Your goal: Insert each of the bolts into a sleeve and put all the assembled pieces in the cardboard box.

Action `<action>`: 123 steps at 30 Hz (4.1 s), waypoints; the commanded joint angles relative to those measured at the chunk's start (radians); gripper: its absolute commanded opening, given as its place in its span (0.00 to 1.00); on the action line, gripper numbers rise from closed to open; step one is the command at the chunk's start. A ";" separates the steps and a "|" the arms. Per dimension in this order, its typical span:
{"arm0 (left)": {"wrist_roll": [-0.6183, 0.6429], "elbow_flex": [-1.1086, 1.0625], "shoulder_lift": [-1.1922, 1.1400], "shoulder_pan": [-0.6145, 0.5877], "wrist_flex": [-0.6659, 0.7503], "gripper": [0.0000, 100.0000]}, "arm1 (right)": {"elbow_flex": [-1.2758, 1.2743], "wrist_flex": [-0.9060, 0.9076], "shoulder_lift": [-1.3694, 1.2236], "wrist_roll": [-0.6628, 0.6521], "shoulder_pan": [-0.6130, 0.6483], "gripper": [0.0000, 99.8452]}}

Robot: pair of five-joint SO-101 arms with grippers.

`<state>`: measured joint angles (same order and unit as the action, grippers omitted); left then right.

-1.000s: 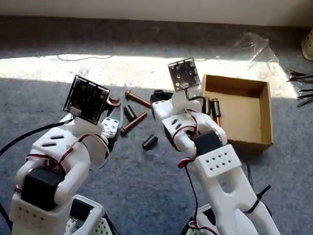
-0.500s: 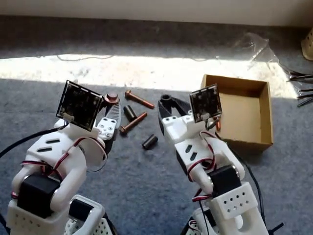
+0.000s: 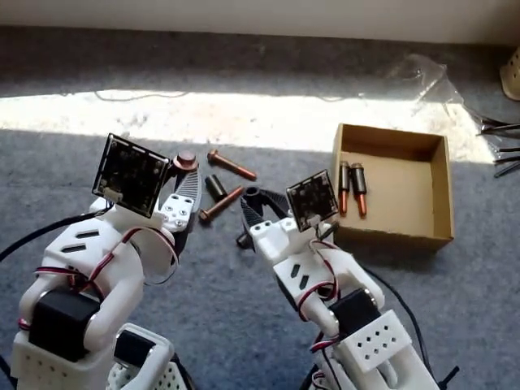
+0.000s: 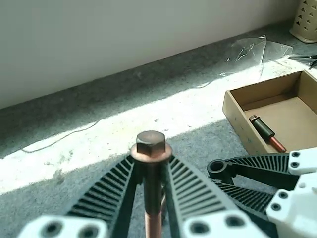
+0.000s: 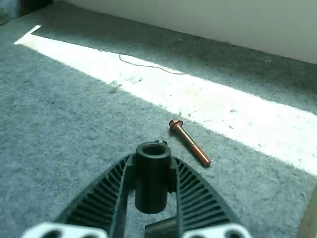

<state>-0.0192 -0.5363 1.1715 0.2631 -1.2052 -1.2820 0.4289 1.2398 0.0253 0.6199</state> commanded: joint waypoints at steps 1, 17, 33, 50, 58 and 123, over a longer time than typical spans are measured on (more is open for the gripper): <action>-0.002 0.005 0.016 -0.004 0.029 0.01 | -0.041 -0.119 0.018 -0.077 0.013 0.00; 0.132 -0.177 0.019 -0.004 0.295 0.01 | -0.295 -0.553 0.019 -0.192 0.004 0.00; 0.135 -0.529 0.328 0.007 0.807 0.01 | -0.294 -0.621 0.019 -0.132 -0.015 0.00; 0.216 -0.544 0.170 0.099 1.000 0.01 | -0.289 -0.622 0.019 -0.201 0.038 0.00; 0.218 -0.581 0.170 0.131 0.999 0.01 | -0.288 -0.622 0.019 -0.201 0.031 0.00; 0.339 -0.608 0.160 0.088 0.878 0.01 | -0.314 -0.622 0.019 -0.207 0.031 0.00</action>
<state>0.3030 -1.1377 1.3403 0.3552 -0.3322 -1.6134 -0.1634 1.2398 -0.1680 0.6506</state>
